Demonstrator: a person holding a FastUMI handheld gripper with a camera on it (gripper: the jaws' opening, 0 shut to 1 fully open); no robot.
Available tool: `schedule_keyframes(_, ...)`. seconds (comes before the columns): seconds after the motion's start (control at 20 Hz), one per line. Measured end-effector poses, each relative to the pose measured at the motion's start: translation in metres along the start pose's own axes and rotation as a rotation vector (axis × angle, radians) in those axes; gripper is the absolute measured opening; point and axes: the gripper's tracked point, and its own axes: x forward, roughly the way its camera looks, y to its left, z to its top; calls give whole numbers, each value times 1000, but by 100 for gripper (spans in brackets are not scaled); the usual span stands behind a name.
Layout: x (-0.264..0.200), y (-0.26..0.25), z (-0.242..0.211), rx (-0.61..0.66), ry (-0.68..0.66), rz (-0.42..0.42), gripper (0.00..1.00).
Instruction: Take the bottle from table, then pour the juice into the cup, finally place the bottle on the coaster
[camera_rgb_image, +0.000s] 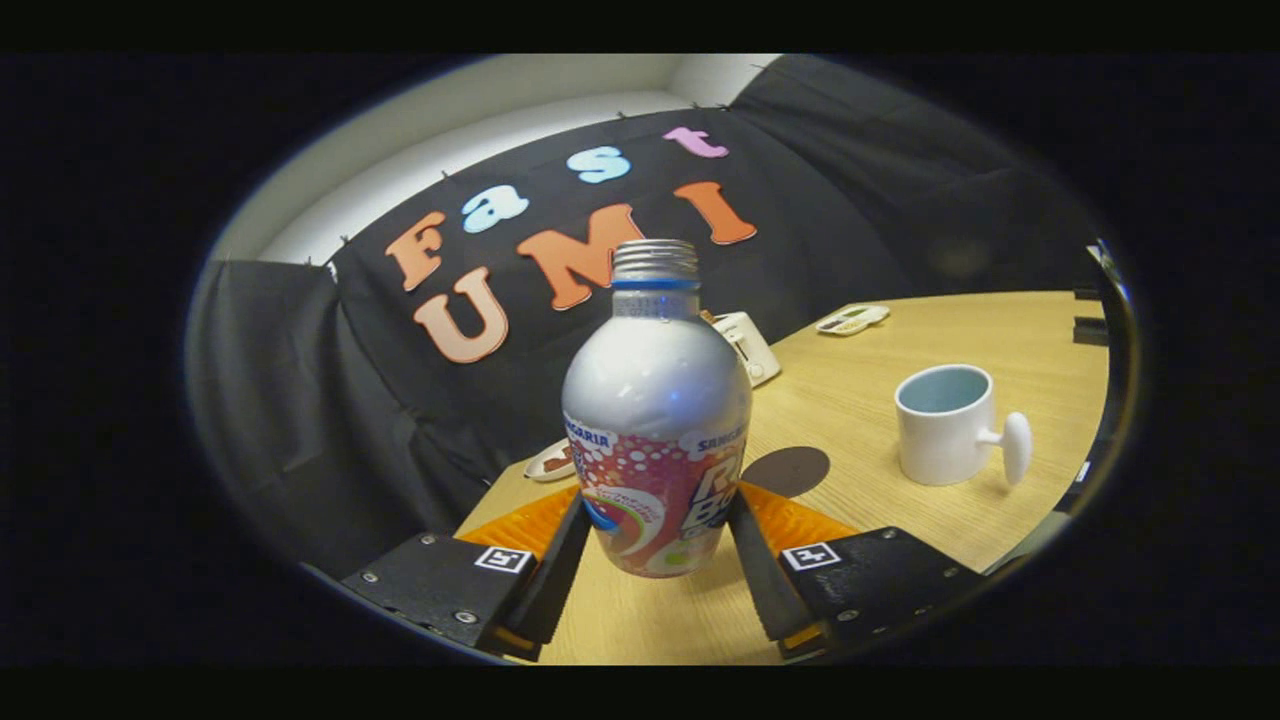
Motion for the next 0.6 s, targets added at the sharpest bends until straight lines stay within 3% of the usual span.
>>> schedule_keyframes(0.6, 18, -35, 15, 506, -5, -45, 76)
